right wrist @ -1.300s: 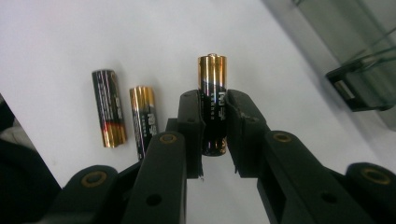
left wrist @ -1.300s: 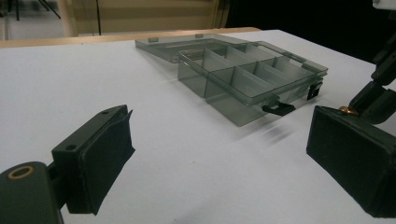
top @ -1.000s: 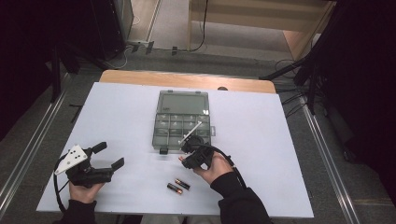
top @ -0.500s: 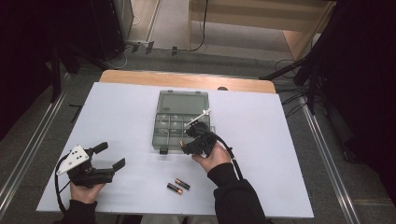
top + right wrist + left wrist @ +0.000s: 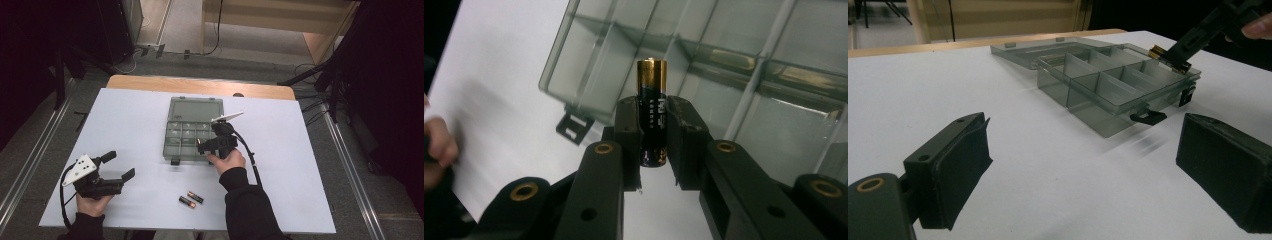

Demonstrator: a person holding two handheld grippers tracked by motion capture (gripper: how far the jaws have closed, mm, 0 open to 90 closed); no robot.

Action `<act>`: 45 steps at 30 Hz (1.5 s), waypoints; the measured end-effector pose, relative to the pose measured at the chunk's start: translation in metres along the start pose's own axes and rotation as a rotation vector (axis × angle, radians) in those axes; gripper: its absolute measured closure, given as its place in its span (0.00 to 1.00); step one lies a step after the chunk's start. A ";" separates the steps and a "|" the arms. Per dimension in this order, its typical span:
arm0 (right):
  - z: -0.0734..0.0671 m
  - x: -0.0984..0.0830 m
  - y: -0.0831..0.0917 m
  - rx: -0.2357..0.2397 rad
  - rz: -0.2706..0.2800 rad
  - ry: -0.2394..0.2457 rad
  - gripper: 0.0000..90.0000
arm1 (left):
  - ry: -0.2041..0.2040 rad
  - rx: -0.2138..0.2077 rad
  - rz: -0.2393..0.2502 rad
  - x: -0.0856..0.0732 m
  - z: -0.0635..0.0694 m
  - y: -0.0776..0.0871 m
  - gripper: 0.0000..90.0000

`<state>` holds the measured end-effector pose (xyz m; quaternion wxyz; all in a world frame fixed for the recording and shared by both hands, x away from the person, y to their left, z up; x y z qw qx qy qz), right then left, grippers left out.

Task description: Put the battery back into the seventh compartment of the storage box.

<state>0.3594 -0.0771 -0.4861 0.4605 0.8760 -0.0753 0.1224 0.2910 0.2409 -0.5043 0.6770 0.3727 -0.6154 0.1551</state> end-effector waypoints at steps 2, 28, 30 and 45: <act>0.003 0.003 -0.002 -0.007 0.012 -0.037 0.87 | -0.002 -0.001 0.002 0.000 0.000 0.000 0.08; -0.044 -0.044 0.022 -0.058 0.038 0.444 0.00 | -0.024 -0.015 0.001 0.002 0.007 -0.003 0.08; -0.046 -0.046 0.021 -0.066 0.033 0.487 0.00 | -0.021 -0.014 0.002 0.002 0.006 -0.003 0.08; -0.051 -0.071 0.014 -0.188 -0.045 0.727 0.00 | -0.032 -0.007 -0.012 0.000 0.008 -0.001 0.08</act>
Point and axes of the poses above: each handheld gripper's, and its own axes: y roughly backward along the jaws, x roughly out of its top, z roughly to its right, the point moved 5 cm from there along -y, roughly forward along the jaws, and after that the axes turned 8 degrees about -y, right-handed, at the moved point
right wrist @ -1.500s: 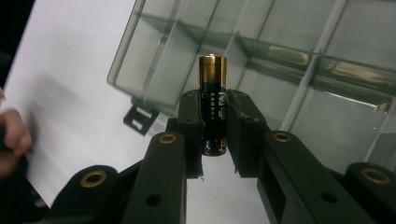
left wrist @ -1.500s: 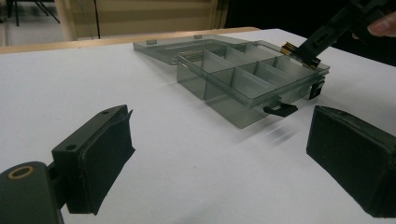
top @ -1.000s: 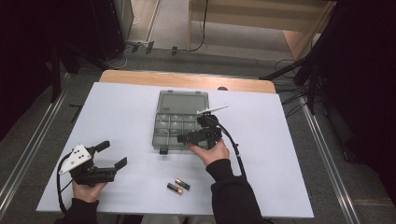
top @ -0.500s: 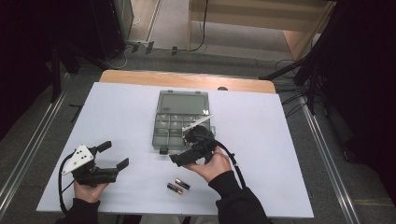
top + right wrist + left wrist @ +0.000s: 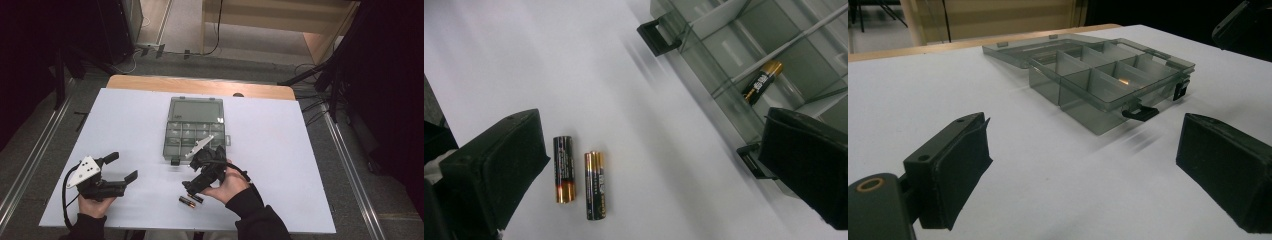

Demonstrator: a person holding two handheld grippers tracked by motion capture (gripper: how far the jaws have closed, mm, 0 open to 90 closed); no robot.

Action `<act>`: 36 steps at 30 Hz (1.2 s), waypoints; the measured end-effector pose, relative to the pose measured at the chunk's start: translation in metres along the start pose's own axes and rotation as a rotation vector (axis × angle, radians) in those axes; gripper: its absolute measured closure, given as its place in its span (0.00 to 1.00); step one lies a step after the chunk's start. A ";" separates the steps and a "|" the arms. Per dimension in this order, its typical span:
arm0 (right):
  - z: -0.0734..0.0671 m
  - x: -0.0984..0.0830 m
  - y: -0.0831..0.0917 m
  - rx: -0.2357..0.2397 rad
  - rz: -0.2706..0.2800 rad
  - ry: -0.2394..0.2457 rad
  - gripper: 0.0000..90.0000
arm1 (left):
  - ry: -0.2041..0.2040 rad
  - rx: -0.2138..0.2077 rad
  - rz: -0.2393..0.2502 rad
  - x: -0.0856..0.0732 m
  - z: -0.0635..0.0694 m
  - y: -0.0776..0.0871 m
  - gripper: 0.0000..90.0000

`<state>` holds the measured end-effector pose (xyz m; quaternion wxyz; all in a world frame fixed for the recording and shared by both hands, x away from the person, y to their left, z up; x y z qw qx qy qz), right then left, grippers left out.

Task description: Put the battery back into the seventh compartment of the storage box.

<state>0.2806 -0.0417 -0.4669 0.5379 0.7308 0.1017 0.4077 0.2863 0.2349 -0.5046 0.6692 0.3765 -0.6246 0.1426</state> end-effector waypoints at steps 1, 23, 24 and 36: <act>-0.001 -0.001 -0.001 -0.003 -0.006 0.004 0.00 | 0.000 0.001 0.001 0.000 0.000 0.000 0.08; -0.005 -0.022 -0.023 -0.033 -0.185 0.064 0.16 | -0.010 0.000 -0.022 -0.003 0.002 0.000 0.08; -0.008 -0.024 -0.024 -0.026 -0.203 0.058 0.17 | -0.010 0.000 -0.023 -0.003 0.002 0.000 0.08; -0.021 -0.032 -0.034 -0.006 -0.326 0.085 0.54 | -0.016 0.005 -0.026 -0.003 0.001 0.000 0.08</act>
Point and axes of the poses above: each handheld gripper's, and its own axes: y roughly backward along the jaws, x roughly out of its top, z roughly to its right, the point moved 5 cm from there along -y, roughly forward along the jaws, and after that the axes turned 8 degrees about -y, right-handed, at the moved point
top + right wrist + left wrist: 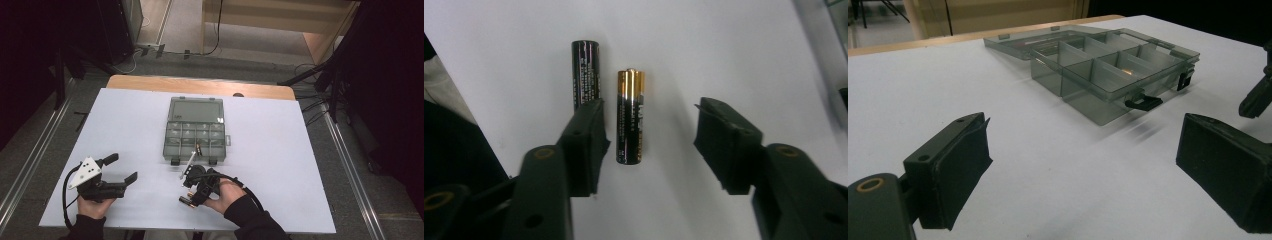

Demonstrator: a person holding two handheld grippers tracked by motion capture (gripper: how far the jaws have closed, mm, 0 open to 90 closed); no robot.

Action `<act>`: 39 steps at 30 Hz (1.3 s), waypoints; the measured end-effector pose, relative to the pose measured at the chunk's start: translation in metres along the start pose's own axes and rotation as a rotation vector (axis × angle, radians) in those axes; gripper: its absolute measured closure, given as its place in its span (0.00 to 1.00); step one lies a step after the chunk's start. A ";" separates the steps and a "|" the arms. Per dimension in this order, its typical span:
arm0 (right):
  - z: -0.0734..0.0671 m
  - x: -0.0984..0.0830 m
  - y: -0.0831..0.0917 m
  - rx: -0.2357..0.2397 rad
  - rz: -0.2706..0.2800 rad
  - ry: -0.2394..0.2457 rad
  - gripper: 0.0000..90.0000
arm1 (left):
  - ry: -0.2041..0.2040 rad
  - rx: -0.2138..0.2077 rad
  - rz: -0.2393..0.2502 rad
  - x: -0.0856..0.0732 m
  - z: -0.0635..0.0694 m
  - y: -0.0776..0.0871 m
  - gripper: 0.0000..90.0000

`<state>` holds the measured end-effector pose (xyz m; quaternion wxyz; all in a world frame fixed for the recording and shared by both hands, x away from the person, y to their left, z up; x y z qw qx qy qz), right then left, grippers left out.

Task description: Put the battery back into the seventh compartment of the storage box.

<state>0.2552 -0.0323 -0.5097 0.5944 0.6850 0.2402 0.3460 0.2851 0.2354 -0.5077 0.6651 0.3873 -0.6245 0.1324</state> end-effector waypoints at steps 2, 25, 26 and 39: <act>0.000 0.001 -0.003 -0.009 -0.012 0.003 0.58 | 0.000 0.000 0.002 0.000 0.000 0.000 0.08; 0.007 0.005 0.003 0.025 0.012 -0.109 0.87 | 0.003 0.000 0.003 0.000 -0.001 0.000 0.08; 0.009 0.006 0.004 0.026 0.024 -0.118 0.87 | 0.003 -0.001 0.002 0.000 -0.001 0.000 0.08; 0.040 0.018 0.023 0.076 0.169 -0.323 0.87 | 0.002 -0.004 0.000 0.000 0.000 0.000 0.08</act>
Point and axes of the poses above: each handheld gripper's, and its own axes: y roughly backward along the jaws, x roughly out of its top, z roughly to its right, the point moved 5 cm from there along -y, roughly forward along the jaws, and after that the axes turned 8 degrees about -y, right-handed, at the moved point
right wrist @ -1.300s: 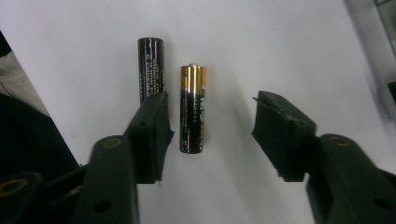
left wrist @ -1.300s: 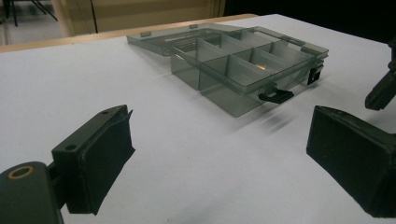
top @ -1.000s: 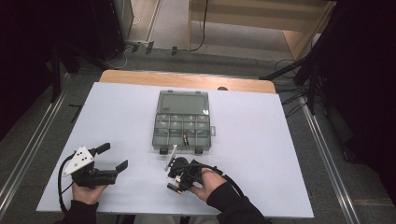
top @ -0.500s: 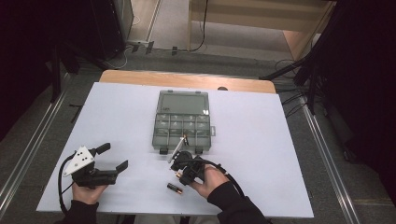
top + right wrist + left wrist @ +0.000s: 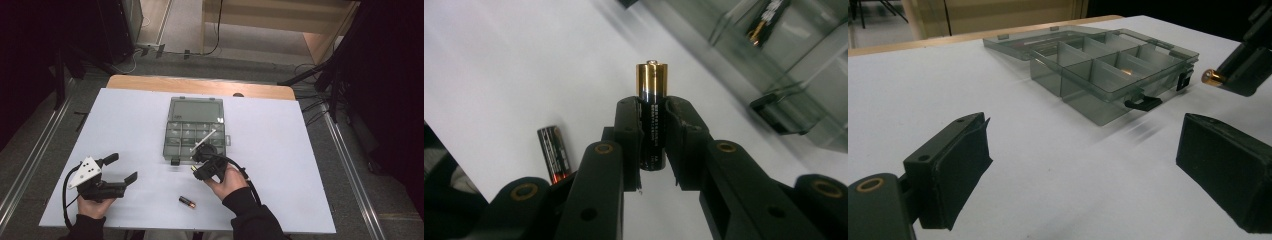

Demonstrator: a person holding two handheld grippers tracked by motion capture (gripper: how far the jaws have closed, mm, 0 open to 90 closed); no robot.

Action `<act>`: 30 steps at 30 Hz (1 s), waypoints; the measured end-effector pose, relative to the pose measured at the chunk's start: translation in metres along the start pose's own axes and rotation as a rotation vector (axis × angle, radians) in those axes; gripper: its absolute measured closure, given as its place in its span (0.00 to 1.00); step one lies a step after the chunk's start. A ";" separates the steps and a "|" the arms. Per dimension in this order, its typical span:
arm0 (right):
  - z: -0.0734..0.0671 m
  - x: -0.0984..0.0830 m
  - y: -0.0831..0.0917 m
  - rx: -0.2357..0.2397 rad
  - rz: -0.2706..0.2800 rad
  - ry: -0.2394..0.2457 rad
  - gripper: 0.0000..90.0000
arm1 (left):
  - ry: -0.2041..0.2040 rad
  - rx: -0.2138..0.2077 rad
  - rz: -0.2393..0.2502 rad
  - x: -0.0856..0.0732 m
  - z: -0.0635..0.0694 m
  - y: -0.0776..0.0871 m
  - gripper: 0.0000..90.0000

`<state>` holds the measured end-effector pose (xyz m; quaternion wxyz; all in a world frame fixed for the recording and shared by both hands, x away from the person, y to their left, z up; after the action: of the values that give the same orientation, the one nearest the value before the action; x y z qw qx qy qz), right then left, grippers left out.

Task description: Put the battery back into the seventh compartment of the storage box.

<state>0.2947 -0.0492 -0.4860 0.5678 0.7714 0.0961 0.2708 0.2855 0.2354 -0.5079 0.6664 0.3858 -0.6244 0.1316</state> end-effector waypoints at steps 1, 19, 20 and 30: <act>0.002 0.002 0.001 0.006 0.012 -0.011 0.87 | 0.001 0.000 0.001 0.000 0.000 0.000 0.08; 0.026 0.030 0.007 0.018 0.135 -0.254 0.87 | 0.000 -0.003 0.001 0.000 0.000 0.000 0.08; 0.029 0.032 0.007 0.019 0.146 -0.272 0.87 | 0.000 -0.004 0.003 0.000 0.000 -0.001 0.08; 0.052 0.043 0.000 0.035 0.189 -0.417 0.87 | 0.000 -0.005 0.002 0.000 0.000 -0.001 0.08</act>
<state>0.3577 -0.0728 -0.4834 0.5341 0.8259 -0.0914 0.1557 0.2861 0.2349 -0.5082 0.6671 0.3834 -0.6252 0.1308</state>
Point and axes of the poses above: each handheld gripper's, and its own axes: y roughly backward along the jaws, x roughly out of its top, z roughly to its right, the point moved 5 cm from there along -y, roughly forward along the jaws, and after that the axes turned 8 degrees about -y, right-handed, at the moved point
